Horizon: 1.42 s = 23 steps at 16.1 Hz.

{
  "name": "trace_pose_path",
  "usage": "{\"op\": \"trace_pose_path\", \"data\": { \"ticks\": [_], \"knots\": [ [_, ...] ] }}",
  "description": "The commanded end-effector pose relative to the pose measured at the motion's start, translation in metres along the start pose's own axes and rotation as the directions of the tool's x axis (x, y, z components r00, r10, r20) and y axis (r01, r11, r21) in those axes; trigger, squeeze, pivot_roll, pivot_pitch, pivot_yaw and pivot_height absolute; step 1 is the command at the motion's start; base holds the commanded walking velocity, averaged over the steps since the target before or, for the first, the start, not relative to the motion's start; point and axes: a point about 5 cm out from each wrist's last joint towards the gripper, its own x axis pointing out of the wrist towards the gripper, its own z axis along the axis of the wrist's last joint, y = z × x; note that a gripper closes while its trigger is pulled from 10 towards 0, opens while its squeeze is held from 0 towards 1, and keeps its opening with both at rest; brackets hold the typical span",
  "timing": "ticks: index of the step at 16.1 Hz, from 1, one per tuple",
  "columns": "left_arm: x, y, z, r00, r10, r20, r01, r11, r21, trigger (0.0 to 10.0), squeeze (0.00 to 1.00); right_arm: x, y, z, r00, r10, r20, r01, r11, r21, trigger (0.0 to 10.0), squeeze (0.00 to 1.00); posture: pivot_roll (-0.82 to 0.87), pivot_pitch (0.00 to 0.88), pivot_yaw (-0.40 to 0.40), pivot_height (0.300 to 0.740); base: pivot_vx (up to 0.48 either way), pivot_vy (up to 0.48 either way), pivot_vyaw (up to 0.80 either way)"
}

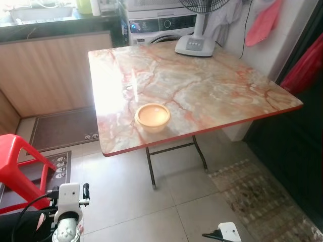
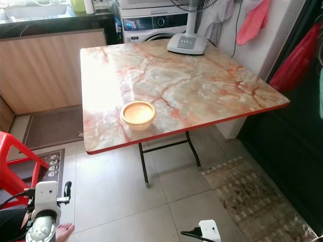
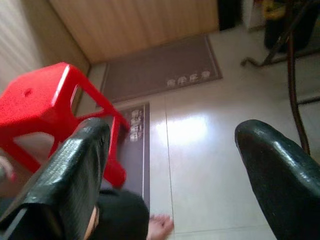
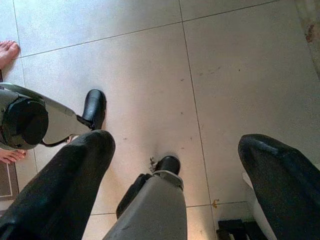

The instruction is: Restocking fridge

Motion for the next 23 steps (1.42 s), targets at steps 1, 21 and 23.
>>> {"op": "trace_pose_path", "data": {
  "ticks": [1, 21, 23],
  "knots": [
    [-0.007, 0.000, 0.004, 0.998, 0.009, 0.061, -0.010, 1.000, 0.009, 10.0, 0.00, 0.000, -0.001, -0.001, 1.000, 0.002, -0.009, -0.002, 1.000, -0.005, 10.0, 0.00, 0.09, 0.000, -0.013, 0.740, 0.000, 0.000, 0.00],
    [0.011, -0.045, 0.153, 0.877, -0.090, 0.473, 0.196, 0.964, -0.179, 10.0, 0.00, -0.001, -0.006, 0.004, 1.000, -0.020, 0.014, 0.019, 1.000, 0.016, 10.0, 0.00, -0.02, 0.000, -0.022, 0.740, 0.000, 0.000, 0.00],
    [0.013, -0.041, 0.151, 0.882, -0.091, 0.462, 0.189, 0.967, -0.171, 10.0, 0.00, 0.000, -0.003, 0.005, 1.000, -0.015, 0.016, 0.014, 1.000, 0.018, 10.0, 0.00, -0.02, 0.000, -0.008, 0.740, 0.000, 0.000, 0.00]
  ]
}}
